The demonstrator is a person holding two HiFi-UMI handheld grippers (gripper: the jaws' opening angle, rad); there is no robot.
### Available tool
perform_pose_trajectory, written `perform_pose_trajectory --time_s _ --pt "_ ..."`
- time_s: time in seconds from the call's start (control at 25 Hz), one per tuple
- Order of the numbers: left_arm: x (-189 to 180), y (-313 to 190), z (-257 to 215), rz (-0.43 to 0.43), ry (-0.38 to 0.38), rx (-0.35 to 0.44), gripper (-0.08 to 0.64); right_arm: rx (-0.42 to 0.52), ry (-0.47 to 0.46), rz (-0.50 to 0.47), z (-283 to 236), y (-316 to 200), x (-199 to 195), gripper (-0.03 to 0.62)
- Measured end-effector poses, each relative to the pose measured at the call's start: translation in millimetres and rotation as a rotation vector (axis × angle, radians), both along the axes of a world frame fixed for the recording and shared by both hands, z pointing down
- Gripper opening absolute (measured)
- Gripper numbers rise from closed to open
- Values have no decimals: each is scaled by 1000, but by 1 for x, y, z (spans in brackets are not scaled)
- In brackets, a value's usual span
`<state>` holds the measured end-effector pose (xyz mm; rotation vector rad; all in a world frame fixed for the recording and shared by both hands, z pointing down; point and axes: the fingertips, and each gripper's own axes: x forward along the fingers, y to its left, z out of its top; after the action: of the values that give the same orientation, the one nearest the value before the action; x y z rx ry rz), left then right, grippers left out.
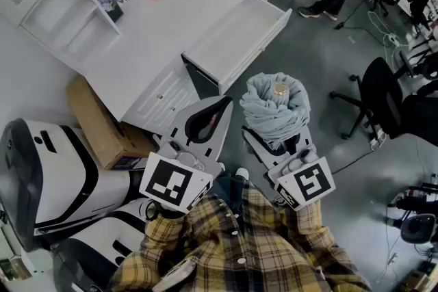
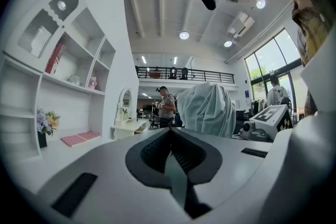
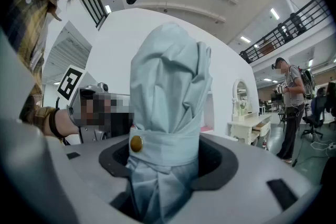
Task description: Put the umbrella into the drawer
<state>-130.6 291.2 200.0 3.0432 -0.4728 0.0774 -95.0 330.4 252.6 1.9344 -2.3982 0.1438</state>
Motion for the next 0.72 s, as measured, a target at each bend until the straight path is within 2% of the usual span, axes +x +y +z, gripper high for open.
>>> perform_pose_trajectory --time_s 0.48,0.72 --pt "1 3 -1 -11 7 20 18 20 -31 -7 -5 5 2 285" --pt "13 19 -8 -27 9 52 18 45 -42 -12 -13 25 21 285"
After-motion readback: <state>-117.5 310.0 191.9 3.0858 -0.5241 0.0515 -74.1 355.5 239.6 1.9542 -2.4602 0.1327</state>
